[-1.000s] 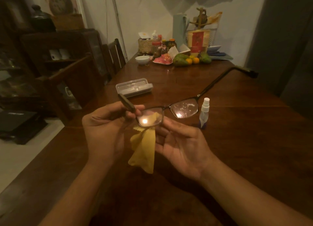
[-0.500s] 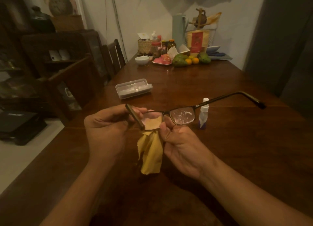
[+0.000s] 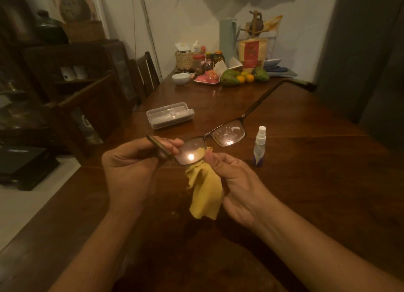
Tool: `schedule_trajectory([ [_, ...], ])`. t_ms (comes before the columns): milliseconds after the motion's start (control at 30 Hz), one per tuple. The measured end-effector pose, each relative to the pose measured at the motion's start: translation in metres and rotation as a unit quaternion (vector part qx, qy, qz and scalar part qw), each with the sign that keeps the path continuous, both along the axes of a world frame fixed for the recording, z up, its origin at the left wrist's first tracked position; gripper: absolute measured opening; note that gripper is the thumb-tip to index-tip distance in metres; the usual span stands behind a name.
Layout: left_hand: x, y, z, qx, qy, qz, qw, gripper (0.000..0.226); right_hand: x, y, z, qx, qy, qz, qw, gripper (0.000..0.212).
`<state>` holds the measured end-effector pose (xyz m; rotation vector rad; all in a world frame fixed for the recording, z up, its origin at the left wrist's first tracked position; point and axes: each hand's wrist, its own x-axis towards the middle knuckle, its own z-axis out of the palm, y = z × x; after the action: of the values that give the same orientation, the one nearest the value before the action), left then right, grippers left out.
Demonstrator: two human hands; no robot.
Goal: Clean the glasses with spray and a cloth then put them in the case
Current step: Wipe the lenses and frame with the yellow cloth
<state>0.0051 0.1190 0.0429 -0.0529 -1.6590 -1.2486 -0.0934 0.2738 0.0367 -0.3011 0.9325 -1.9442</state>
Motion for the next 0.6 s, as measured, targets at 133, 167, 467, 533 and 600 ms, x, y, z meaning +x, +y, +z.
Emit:
schedule_trajectory([
  [133, -0.0005, 0.0059, 0.0037, 0.001, 0.014, -0.035, 0.999, 0.036, 0.0008, 0.0014, -0.0001, -0.033, -0.026, 0.034, 0.999, 0.041],
  [167, 0.0006, 0.007, 0.0046, 0.003, 0.014, -0.032, 0.999, 0.03, 0.0011, 0.0015, -0.0003, -0.044, -0.03, 0.038, 0.998, 0.043],
  [467, 0.0029, 0.0106, 0.007, -0.017, -0.001, -0.015, 1.0, 0.012, 0.0041, 0.0023, -0.0001, -0.073, 0.013, 0.063, 0.995, 0.047],
  [533, 0.0037, 0.0099, 0.0063, -0.023, -0.006, -0.005, 1.0, 0.012, 0.0031, 0.0009, -0.0009, -0.081, -0.018, 0.044, 0.996, 0.05],
  [600, 0.0031, 0.0107, 0.0064, -0.019, -0.006, -0.007, 1.0, 0.033, 0.0028, -0.0003, -0.0018, -0.085, -0.032, 0.016, 0.996, 0.046],
])
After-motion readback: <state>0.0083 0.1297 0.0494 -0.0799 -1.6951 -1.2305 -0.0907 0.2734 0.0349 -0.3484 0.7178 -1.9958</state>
